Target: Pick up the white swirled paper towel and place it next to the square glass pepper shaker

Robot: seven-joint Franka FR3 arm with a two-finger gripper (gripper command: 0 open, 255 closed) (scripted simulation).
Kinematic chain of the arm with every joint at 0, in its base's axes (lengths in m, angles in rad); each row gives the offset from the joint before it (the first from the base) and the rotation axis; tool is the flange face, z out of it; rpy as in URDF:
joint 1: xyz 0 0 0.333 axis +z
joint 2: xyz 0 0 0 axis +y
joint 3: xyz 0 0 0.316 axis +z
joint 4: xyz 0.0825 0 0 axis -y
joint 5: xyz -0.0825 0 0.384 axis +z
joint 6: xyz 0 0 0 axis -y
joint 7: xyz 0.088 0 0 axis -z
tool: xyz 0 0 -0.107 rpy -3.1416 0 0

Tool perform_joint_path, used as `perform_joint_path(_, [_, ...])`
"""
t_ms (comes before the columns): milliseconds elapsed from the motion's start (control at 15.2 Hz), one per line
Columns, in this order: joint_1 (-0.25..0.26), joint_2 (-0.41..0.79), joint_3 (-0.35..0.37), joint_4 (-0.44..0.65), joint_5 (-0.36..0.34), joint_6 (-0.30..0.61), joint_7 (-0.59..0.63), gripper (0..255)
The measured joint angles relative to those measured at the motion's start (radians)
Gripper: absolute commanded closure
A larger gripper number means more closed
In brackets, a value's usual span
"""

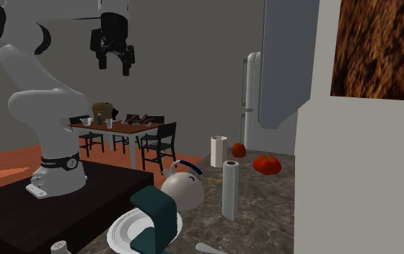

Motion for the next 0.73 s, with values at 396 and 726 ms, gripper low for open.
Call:
perform_joint_path(396, [0.005, 0.101, 0.034, -0.028, 0.025, 0.123, 0.056, 0])
perform_joint_path(726, [0.007, 0.253, 0.074, -0.013, 0.044, 0.258, 0.120, 0])
